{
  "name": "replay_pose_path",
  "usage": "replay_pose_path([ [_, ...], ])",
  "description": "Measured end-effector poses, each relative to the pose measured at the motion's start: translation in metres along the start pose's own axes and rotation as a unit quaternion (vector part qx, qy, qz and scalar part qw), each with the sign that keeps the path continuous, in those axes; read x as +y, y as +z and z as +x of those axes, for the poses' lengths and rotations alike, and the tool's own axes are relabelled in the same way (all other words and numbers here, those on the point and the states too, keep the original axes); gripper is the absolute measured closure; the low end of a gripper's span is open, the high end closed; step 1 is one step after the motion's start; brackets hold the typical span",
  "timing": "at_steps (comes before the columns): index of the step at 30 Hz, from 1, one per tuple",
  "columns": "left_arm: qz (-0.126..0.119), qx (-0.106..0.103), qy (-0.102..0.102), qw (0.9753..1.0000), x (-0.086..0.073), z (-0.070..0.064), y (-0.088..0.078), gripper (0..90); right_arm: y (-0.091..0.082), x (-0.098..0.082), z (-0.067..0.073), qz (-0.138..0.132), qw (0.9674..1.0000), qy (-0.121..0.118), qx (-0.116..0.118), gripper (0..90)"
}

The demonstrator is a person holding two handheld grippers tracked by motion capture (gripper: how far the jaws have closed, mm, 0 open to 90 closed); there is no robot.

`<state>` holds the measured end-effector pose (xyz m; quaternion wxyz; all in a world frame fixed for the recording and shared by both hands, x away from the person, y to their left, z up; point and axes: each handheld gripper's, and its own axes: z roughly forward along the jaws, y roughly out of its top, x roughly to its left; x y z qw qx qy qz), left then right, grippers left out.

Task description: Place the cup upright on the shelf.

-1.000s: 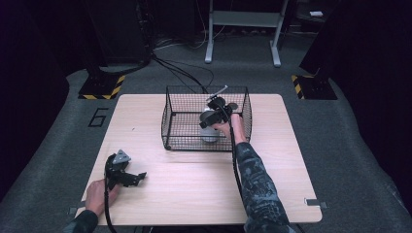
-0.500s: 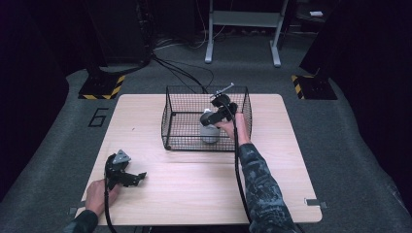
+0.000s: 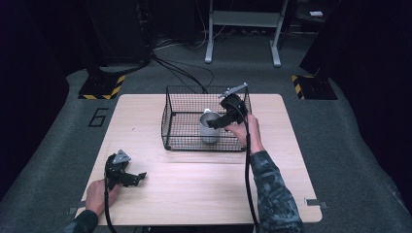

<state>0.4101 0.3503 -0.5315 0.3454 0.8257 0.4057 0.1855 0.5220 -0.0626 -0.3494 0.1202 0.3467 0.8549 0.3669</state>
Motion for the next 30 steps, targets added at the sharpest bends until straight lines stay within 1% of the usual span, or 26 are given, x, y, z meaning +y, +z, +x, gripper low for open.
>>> replay_pose_path([
  [1,0.000,0.000,0.000,1.0000,0.000,0.000,0.000,0.1,0.000,0.000,0.000,0.000,1.0000,0.000,0.000,0.0],
  [2,-0.002,0.001,-0.002,1.0000,0.000,0.000,0.000,0.1,-0.009,-0.005,0.007,-0.003,0.9999,-0.013,-0.002,0.0],
  [3,-0.002,0.001,-0.002,1.0000,0.000,0.000,0.000,0.1,-0.012,-0.007,0.009,-0.004,0.9999,-0.016,-0.004,0.0],
  [6,-0.003,0.001,-0.002,1.0000,0.000,0.000,0.000,0.1,-0.019,-0.012,0.014,-0.005,0.9998,-0.017,-0.007,0.0],
  [7,-0.003,0.001,-0.002,1.0000,0.000,0.000,0.000,0.1,-0.023,-0.016,0.016,-0.012,0.9996,-0.026,-0.007,0.0],
  [8,-0.003,0.001,-0.002,1.0000,0.000,0.000,0.000,0.1,-0.030,-0.022,0.019,-0.017,0.9994,-0.028,-0.010,0.0],
  [9,-0.003,0.001,-0.002,1.0000,0.000,0.000,0.000,0.1,-0.030,-0.022,0.019,-0.017,0.9994,-0.028,-0.010,0.0],
  [11,-0.003,0.001,-0.002,1.0000,0.000,0.000,0.000,0.1,-0.037,-0.029,0.022,-0.022,0.9993,-0.030,-0.011,0.0],
  [12,-0.002,0.001,-0.002,1.0000,0.000,0.000,0.000,0.1,-0.044,-0.039,0.025,-0.030,0.9990,-0.030,-0.016,0.0],
  [13,-0.002,0.001,-0.004,1.0000,0.000,-0.001,0.000,0.1,-0.045,-0.040,0.025,-0.032,0.9988,-0.033,-0.017,0.0],
  [14,-0.003,0.001,-0.004,1.0000,0.000,-0.001,0.000,0.1,-0.050,-0.046,0.027,-0.030,0.9988,-0.032,-0.020,0.0],
  [16,0.002,0.000,0.003,1.0000,0.000,0.000,0.000,0.1,-0.055,-0.056,0.029,-0.032,0.9987,-0.031,-0.024,0.0],
  [17,0.002,0.000,0.003,1.0000,0.000,0.000,0.000,0.1,-0.055,-0.056,0.029,-0.032,0.9987,-0.031,-0.024,0.0],
  [18,0.002,0.000,0.003,1.0000,0.000,0.000,0.000,0.1,-0.061,-0.067,0.029,-0.033,0.9985,-0.031,-0.031,0.0],
  [22,0.002,0.000,0.003,1.0000,0.000,0.000,0.000,0.1,-0.071,-0.086,0.030,-0.035,0.9983,-0.026,-0.040,0.0],
  [24,0.002,0.000,0.002,1.0000,0.000,0.000,0.000,0.1,-0.075,-0.097,0.029,-0.037,0.9979,-0.022,-0.049,0.0],
  [25,0.002,0.000,0.002,1.0000,0.000,0.000,0.000,0.1,-0.075,-0.097,0.029,-0.037,0.9979,-0.022,-0.049,0.0],
  [26,0.001,0.000,0.002,1.0000,0.000,0.000,0.000,0.1,-0.079,-0.111,0.026,-0.038,0.9977,-0.016,-0.055,0.0],
  [28,0.001,0.000,0.001,1.0000,0.000,0.000,0.000,0.1,-0.080,-0.123,0.025,-0.039,0.9973,-0.004,-0.061,0.0],
  [29,0.001,0.000,0.001,1.0000,0.000,0.000,0.000,0.1,-0.080,-0.123,0.025,-0.039,0.9973,-0.004,-0.061,0.0],
  [30,0.001,0.000,0.001,1.0000,0.000,0.000,0.000,0.1,-0.081,-0.139,0.022,-0.038,0.9968,0.008,-0.071,0.0],
])
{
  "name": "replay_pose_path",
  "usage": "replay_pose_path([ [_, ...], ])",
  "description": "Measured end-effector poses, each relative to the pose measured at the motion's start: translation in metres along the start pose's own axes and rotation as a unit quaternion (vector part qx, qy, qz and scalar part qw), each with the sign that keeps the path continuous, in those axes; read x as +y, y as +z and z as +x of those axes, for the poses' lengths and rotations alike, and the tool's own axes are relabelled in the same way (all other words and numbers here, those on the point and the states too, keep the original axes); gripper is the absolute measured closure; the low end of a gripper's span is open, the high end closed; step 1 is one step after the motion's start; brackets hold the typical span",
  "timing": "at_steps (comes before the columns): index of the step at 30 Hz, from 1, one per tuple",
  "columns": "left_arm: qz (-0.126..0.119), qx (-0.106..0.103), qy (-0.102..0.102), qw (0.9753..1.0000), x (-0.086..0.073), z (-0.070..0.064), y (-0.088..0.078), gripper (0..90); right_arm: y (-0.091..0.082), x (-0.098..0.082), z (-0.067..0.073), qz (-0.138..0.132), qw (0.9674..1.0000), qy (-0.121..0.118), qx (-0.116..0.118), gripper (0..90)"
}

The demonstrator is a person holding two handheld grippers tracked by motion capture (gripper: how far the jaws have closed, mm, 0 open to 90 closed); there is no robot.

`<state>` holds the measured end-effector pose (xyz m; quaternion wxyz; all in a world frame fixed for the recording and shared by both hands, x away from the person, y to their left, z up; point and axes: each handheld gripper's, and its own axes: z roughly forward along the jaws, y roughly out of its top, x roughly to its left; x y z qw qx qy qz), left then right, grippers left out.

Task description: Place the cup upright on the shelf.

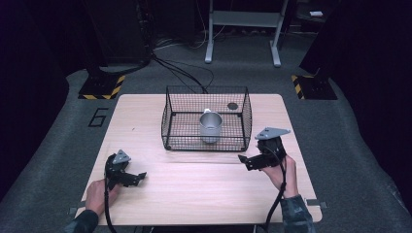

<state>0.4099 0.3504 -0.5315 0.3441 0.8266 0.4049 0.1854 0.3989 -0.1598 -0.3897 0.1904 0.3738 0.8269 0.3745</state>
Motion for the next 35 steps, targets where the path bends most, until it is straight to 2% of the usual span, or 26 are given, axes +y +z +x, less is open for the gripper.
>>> replay_pose_path([
  [4,0.000,0.000,0.001,1.0000,0.000,0.000,0.000,0.1,0.000,-0.027,-0.008,-0.005,0.9995,0.031,-0.009,0.0],
  [5,0.000,0.000,0.001,1.0000,0.000,0.000,0.000,0.1,0.000,-0.027,-0.008,-0.005,0.9995,0.031,-0.009,0.0],
  [6,0.000,0.000,0.002,1.0000,0.000,0.000,0.000,0.1,0.000,-0.044,-0.012,-0.006,0.9987,0.049,-0.017,0.0],
  [8,0.000,0.000,0.002,1.0000,0.000,0.000,0.000,0.1,0.002,-0.057,-0.015,-0.003,0.9979,0.061,-0.021,0.0],
  [9,0.000,0.000,0.002,1.0000,0.000,0.000,0.000,0.1,0.002,-0.057,-0.015,-0.003,0.9979,0.061,-0.021,0.0],
  [10,0.000,0.000,0.002,1.0000,0.000,0.000,0.000,0.1,0.004,-0.073,-0.019,0.002,0.9970,0.073,-0.027,0.0],
  [14,0.000,0.000,0.001,1.0000,0.000,0.000,0.000,0.1,0.013,-0.104,-0.025,0.014,0.9939,0.102,-0.040,0.0],
  [18,0.000,0.000,0.002,1.0000,0.000,0.000,0.000,0.1,0.022,-0.130,-0.033,0.032,0.9911,0.116,-0.057,0.0],
  [19,0.000,0.000,0.002,1.0000,0.000,0.000,0.000,0.1,0.022,-0.130,-0.033,0.032,0.9911,0.116,-0.057,0.0],
  [21,0.001,-0.001,0.002,1.0000,0.000,0.000,0.000,0.1,0.027,-0.142,-0.038,0.036,0.9898,0.120,-0.068,0.0],
  [23,0.000,0.000,0.002,1.0000,0.000,0.000,0.000,0.1,0.029,-0.146,-0.038,0.043,0.9888,0.115,-0.085,0.0],
  [25,0.003,-0.002,0.002,1.0000,0.000,0.001,0.000,0.1,0.033,-0.148,-0.040,0.048,0.9885,0.109,-0.093,0.0],
  [26,0.003,-0.002,0.002,1.0000,0.000,0.000,0.000,0.1,0.035,-0.148,-0.040,0.057,0.9869,0.113,-0.099,0.0],
  [28,0.003,-0.002,0.002,1.0000,0.000,0.001,0.000,0.1,0.036,-0.150,-0.042,0.054,0.9880,0.106,-0.098,0.0],
  [32,0.003,-0.002,0.002,1.0000,0.000,0.000,0.000,0.1,0.037,-0.155,-0.046,0.038,0.9890,0.106,-0.095,0.0],
  [33,0.002,-0.002,0.001,1.0000,0.000,0.000,0.000,0.1,0.037,-0.155,-0.045,0.035,0.9881,0.115,-0.096,0.0],
  [35,0.003,-0.002,0.002,1.0000,0.000,0.000,0.000,0.1,0.037,-0.155,-0.046,0.036,0.9889,0.109,-0.094,0.0],
])
